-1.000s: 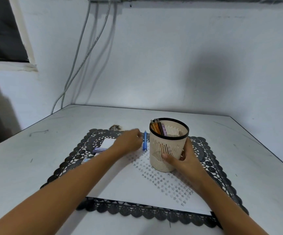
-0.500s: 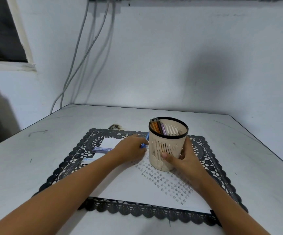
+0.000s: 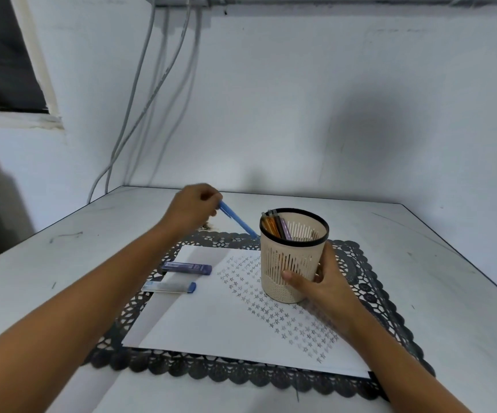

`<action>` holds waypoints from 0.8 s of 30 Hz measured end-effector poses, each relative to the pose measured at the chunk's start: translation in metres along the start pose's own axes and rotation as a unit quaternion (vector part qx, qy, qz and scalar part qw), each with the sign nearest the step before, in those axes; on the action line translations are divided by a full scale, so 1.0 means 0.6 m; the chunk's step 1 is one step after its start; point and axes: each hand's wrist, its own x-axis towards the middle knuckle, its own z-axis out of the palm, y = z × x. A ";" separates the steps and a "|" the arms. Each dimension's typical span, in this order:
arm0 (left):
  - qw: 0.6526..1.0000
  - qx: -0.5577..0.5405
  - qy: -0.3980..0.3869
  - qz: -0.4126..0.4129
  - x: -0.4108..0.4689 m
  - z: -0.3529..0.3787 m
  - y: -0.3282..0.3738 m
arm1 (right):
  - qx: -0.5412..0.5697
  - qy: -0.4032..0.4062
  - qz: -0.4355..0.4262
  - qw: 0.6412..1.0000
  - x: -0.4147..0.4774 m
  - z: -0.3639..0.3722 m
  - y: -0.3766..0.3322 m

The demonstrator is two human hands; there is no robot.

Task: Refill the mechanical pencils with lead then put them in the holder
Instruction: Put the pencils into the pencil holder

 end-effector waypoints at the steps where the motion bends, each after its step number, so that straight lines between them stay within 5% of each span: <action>1: 1.000 -0.021 0.007 0.000 0.004 -0.014 0.009 | -0.001 0.000 0.000 1.000 0.000 -0.001 0.001; 14: 0.991 -0.100 -0.020 0.086 -0.011 -0.088 0.121 | 0.010 -0.006 -0.002 1.000 -0.005 0.002 -0.005; 24: 0.981 0.027 -0.141 0.134 -0.045 0.003 0.115 | -0.002 0.000 -0.006 1.000 -0.007 0.004 -0.009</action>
